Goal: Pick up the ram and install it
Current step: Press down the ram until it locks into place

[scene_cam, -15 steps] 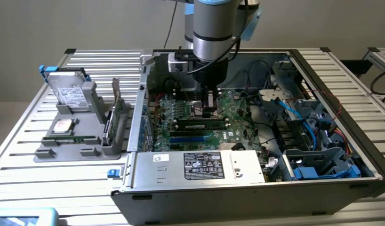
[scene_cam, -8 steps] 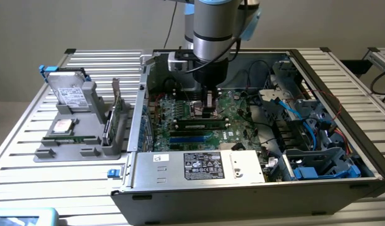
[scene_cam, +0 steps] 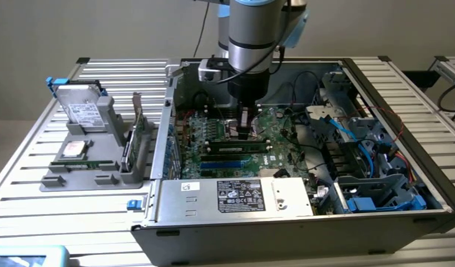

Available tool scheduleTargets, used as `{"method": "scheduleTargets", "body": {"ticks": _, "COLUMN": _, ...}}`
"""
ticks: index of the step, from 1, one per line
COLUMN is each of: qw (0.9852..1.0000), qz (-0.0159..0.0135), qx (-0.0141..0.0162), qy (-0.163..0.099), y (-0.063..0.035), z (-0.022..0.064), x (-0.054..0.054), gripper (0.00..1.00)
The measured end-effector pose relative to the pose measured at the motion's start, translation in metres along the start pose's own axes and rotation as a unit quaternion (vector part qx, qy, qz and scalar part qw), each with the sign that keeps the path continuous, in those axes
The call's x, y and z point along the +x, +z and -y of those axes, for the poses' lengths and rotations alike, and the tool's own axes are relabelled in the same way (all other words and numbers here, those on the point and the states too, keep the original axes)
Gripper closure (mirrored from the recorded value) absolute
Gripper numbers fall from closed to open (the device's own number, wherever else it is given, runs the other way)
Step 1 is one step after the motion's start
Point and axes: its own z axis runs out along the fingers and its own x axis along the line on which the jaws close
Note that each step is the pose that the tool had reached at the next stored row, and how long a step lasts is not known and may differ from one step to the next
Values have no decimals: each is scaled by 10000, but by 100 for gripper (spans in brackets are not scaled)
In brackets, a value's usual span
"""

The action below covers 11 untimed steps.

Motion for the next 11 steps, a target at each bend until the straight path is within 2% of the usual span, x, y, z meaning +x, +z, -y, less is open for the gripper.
{"method": "scheduleTargets", "body": {"ticks": 5, "qw": 9995, "qz": -4, "qx": -11, "qy": 320, "y": 0, "z": 0, "x": 0, "gripper": 89}}
{"method": "scheduleTargets", "body": {"ticks": 11, "qw": 9972, "qz": 2, "qx": -37, "qy": 745, "y": 1, "z": 0, "x": 0, "gripper": 89}}
